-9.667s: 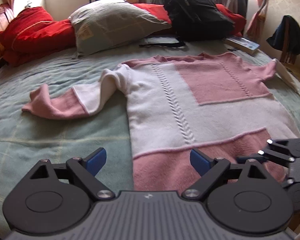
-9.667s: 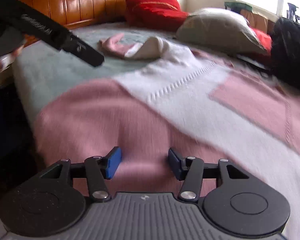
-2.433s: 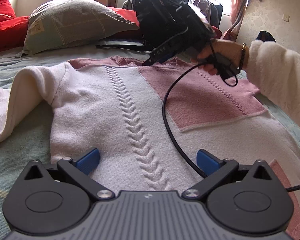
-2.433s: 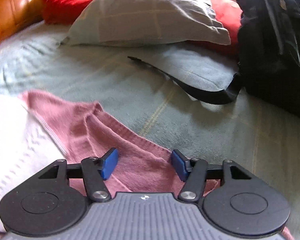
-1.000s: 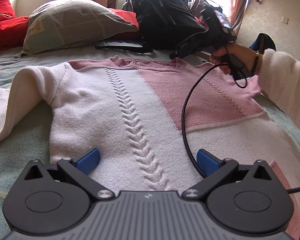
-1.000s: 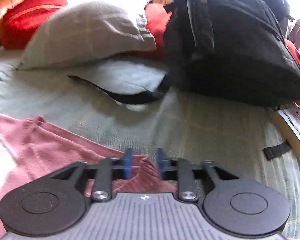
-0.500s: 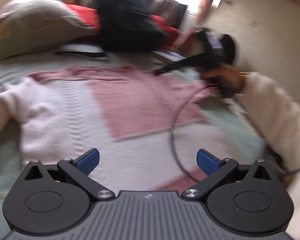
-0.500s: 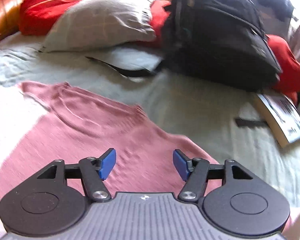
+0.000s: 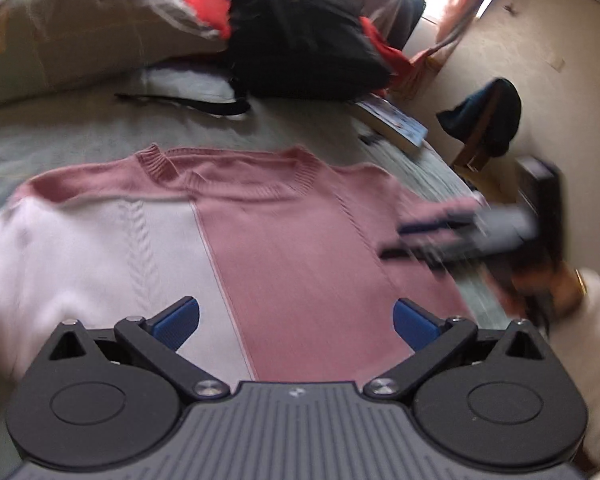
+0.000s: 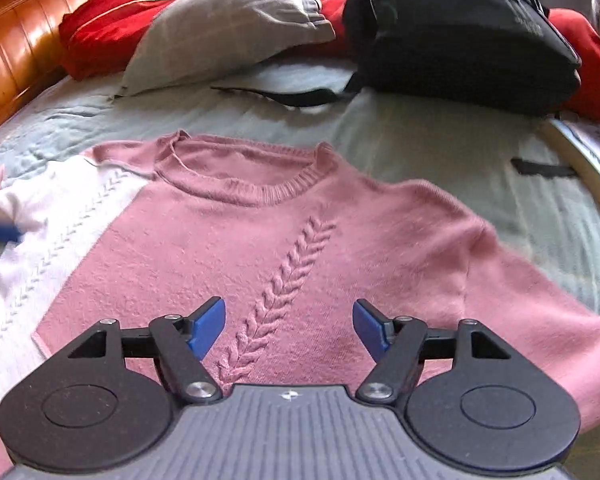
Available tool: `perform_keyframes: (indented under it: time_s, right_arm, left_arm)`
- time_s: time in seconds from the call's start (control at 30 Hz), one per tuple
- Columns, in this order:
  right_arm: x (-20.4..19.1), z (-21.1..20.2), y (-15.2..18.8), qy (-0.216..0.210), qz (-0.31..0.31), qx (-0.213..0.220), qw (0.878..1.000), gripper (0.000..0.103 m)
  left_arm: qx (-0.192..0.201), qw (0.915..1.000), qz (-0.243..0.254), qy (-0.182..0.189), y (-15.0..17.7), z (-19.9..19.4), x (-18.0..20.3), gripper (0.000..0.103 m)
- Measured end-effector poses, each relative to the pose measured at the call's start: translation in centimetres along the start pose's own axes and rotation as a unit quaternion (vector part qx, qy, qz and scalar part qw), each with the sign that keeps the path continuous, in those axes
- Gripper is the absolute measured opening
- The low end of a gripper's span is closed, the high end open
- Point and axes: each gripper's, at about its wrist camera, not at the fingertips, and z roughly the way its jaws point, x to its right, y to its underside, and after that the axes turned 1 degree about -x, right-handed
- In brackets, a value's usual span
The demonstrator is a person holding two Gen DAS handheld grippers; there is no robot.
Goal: Fold clothes
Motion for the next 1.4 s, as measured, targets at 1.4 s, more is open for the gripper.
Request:
perform_keyframes:
  time_s: [1.4]
  right_arm:
    - [-9.4, -11.9, 20.1, -0.016, -0.056, 0.07, 0.996, 0.1]
  left_arm:
    - [0.021, 0.9818, 0.069, -0.176, 18.6, -9.9, 6.8, 0.102]
